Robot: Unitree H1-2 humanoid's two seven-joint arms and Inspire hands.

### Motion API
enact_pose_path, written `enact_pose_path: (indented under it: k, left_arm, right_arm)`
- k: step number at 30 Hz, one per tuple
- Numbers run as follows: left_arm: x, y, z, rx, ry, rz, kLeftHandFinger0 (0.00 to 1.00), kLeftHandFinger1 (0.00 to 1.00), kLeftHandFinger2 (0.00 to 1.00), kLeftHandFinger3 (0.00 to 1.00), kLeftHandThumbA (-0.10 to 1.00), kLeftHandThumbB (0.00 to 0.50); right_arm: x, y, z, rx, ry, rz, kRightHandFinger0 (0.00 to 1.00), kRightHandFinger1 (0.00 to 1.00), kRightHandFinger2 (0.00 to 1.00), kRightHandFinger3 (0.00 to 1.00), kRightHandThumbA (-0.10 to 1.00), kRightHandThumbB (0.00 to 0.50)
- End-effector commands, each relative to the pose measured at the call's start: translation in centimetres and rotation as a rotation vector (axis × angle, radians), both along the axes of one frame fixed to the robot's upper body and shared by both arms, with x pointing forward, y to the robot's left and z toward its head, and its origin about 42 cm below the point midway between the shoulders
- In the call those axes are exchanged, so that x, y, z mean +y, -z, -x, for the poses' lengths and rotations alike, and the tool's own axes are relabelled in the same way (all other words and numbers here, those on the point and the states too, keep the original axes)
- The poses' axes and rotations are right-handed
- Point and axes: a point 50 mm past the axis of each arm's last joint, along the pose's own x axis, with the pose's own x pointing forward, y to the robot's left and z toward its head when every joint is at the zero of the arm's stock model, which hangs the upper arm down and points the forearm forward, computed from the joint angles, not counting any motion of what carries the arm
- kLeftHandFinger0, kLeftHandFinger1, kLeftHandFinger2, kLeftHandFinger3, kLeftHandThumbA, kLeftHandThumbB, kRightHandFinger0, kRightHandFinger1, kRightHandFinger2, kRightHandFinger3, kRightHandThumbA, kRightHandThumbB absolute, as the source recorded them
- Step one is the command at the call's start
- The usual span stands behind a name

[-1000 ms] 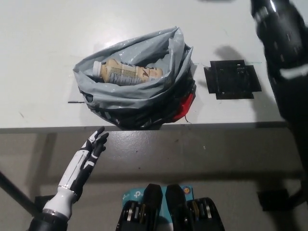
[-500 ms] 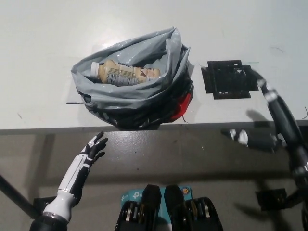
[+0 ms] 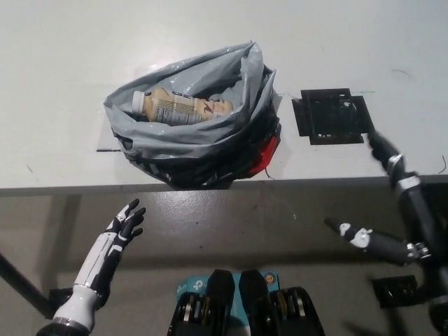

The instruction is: Use the right hand to pick up a bottle of protein shake and place it into a plastic bag on the left side

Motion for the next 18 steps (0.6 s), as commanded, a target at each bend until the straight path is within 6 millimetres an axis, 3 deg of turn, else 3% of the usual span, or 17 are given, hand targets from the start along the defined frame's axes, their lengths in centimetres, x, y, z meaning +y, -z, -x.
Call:
enact_pose_path:
  k: [1, 8, 11, 12, 15, 18]
  left_arm:
    - [0.6, -0.8, 0.2, -0.035, 0.022, -0.002, 1.00, 1.00, 1.00, 1.00, 0.93, 0.004]
    - [0.4, -0.4, 0.7, -0.020, 0.029, 0.007, 1.00, 1.00, 1.00, 1.00, 0.90, 0.000]
    - [0.4, -0.3, 0.8, -0.008, 0.022, 0.017, 1.00, 1.00, 1.00, 1.00, 0.88, 0.040]
    - [0.4, -0.3, 0.8, -0.009, 0.020, 0.017, 1.00, 1.00, 1.00, 1.00, 0.88, 0.048]
    - [0.6, -0.2, 1.2, -0.010, 0.025, 0.005, 1.00, 1.00, 1.00, 1.00, 0.89, 0.031]
    - [0.5, -0.2, 1.3, -0.012, 0.031, 0.001, 1.00, 1.00, 1.00, 1.00, 0.90, 0.024]
  right_arm:
    - [1.1, 4.0, -0.1, 0.082, -0.008, -0.052, 1.00, 1.00, 1.00, 1.00, 0.84, 0.236]
    - [2.2, 9.9, 0.0, 0.258, -0.025, -0.063, 1.00, 1.00, 1.00, 1.00, 0.85, 0.241]
    - [2.4, 11.5, -0.3, 0.326, -0.043, -0.057, 1.00, 1.00, 1.00, 1.00, 0.81, 0.236]
    - [2.4, 11.8, -0.4, 0.338, -0.040, -0.055, 1.00, 1.00, 1.00, 1.00, 0.82, 0.252]
    - [2.0, 12.9, -0.1, 0.356, -0.029, -0.058, 1.00, 1.00, 1.00, 1.00, 0.80, 0.231]
    - [1.7, 13.1, -0.1, 0.354, -0.023, -0.054, 1.00, 1.00, 1.00, 1.00, 0.81, 0.243]
